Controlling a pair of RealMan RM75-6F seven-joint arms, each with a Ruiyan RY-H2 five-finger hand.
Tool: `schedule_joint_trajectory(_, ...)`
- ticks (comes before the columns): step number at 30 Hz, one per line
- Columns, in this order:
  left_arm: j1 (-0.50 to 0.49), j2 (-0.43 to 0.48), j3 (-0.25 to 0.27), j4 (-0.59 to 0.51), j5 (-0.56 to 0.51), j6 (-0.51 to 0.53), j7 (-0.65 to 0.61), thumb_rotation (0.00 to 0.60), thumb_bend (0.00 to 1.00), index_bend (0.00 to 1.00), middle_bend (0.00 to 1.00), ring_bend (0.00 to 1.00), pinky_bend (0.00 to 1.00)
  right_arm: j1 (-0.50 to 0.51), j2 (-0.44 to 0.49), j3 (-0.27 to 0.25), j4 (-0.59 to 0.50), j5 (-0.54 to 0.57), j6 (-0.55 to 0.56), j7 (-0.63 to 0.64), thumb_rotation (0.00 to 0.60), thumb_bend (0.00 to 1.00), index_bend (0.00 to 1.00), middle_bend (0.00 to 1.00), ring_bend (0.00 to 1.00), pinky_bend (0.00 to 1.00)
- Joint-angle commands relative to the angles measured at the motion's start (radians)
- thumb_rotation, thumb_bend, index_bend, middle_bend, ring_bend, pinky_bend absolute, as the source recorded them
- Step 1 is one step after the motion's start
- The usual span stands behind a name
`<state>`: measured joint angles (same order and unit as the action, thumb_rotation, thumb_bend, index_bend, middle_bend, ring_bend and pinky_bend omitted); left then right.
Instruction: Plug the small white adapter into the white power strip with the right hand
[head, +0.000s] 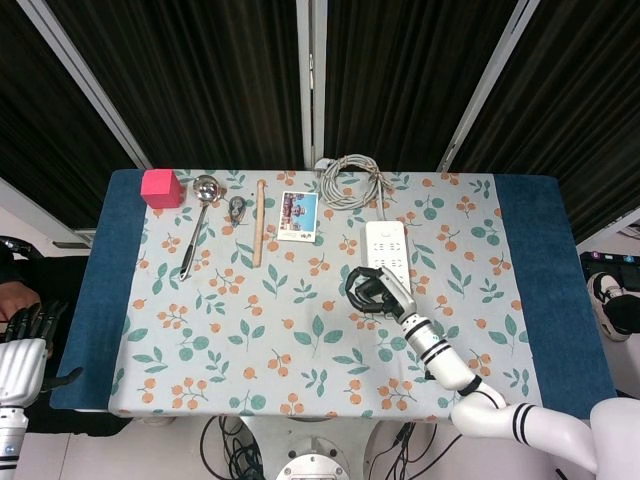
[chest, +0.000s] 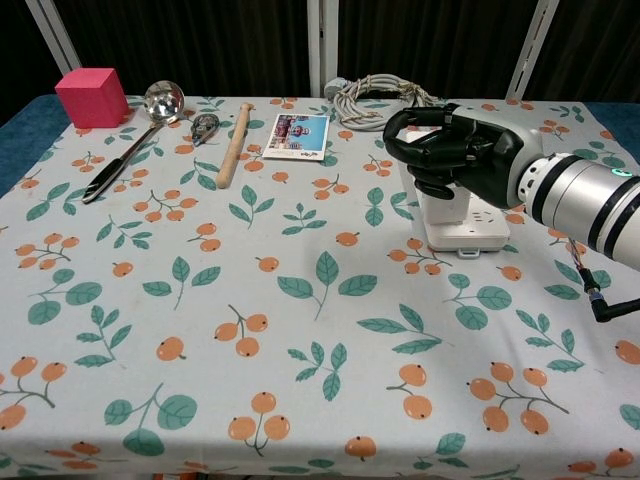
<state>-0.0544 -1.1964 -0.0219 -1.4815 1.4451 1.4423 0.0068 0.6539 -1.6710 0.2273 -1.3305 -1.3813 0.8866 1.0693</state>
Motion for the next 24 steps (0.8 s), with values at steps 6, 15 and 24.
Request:
schedule_joint_trajectory(6,0.0,-0.002,0.001,0.003,0.001,-0.001,-0.003,0.6,0.03,0.1,0.04,0.0,0.0,0.0,-0.006,-0.011,0.017,-0.01,0.0,0.022,0.6,0.74,1.0,0.95,0.86,0.89)
schedule_joint_trajectory(15,-0.002,-0.003,0.001,0.006,0.006,-0.002,-0.01,0.6,0.03,0.1,0.04,0.0,0.0,-0.014,0.0,-0.023,0.018,-0.017,0.016,0.039,0.6,0.74,1.0,0.95,0.86,0.89)
schedule_joint_trajectory(24,0.001,-0.006,0.002,0.015,0.005,-0.001,-0.019,0.6,0.03,0.1,0.04,0.0,0.0,-0.018,-0.009,-0.031,0.026,-0.017,0.022,0.03,0.6,0.74,1.0,0.95,0.86,0.89)
